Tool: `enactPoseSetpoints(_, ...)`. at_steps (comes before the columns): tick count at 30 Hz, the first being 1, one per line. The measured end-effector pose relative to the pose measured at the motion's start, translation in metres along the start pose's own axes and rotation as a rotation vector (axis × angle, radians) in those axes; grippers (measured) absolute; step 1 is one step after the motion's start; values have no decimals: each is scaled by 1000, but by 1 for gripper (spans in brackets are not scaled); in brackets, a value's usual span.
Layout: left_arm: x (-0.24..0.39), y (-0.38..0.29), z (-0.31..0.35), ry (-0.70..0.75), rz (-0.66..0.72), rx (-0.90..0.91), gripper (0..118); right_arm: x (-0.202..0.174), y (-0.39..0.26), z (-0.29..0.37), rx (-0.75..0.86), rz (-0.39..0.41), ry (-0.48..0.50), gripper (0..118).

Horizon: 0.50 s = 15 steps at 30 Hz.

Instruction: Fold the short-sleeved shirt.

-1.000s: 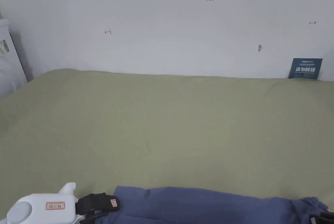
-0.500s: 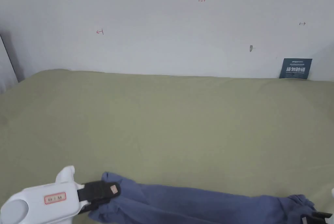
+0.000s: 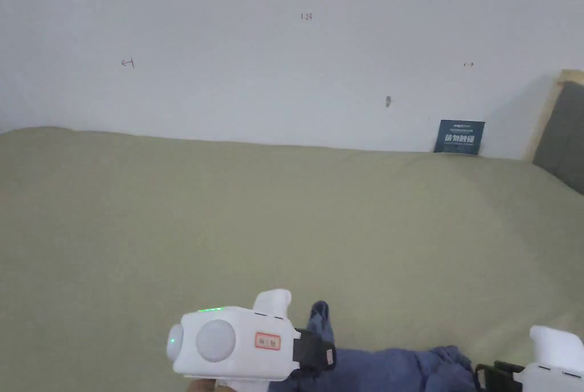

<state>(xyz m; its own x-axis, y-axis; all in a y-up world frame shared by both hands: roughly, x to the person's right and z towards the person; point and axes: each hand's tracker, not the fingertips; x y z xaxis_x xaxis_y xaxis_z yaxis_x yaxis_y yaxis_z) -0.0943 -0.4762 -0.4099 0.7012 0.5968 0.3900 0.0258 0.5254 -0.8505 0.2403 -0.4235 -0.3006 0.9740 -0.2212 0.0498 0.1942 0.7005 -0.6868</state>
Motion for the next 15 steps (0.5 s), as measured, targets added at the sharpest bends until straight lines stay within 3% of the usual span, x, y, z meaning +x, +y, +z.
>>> enactPoseSetpoints(1, 0, -2, -10, 20, 5, -20, 21, 1, -1, 0, -2, 0, 1, 0)
enactPoseSetpoints(2, -2, -5, -17, 38, 5, -36, 41, 1, -1, -1, -6, 1, 0, 0)
enactPoseSetpoints(4, -9, -9, -21, -10, 73, -55, 99, 3, -2, -4, -10, 6, -8, 0)
enactPoseSetpoints(5, -13, -10, -19, -17, 120, -36, 100, 4, -2, -4, -12, 6, -15, 0)
enactPoseSetpoints(8, -27, -6, 13, -39, 213, 101, 96, 6, -4, -5, -15, -5, -17, 0)
enactPoseSetpoints(9, -33, -6, 25, -46, 241, 160, 90, 7, -5, -5, -17, -15, -14, 0)
enactPoseSetpoints(10, -38, -8, 34, -56, 257, 212, 72, 7, -5, -5, -17, -19, -10, 0)
enactPoseSetpoints(12, -47, -10, 48, -66, 263, 258, 18, 6, -6, -4, -15, -25, -7, 0)
enactPoseSetpoints(13, -49, -11, 47, -51, 260, 238, 11, 6, -7, -4, -15, -26, -4, 0)
enactPoseSetpoints(15, -51, -16, 36, 15, 250, 180, 11, 3, -7, -4, -13, -29, 8, 0)
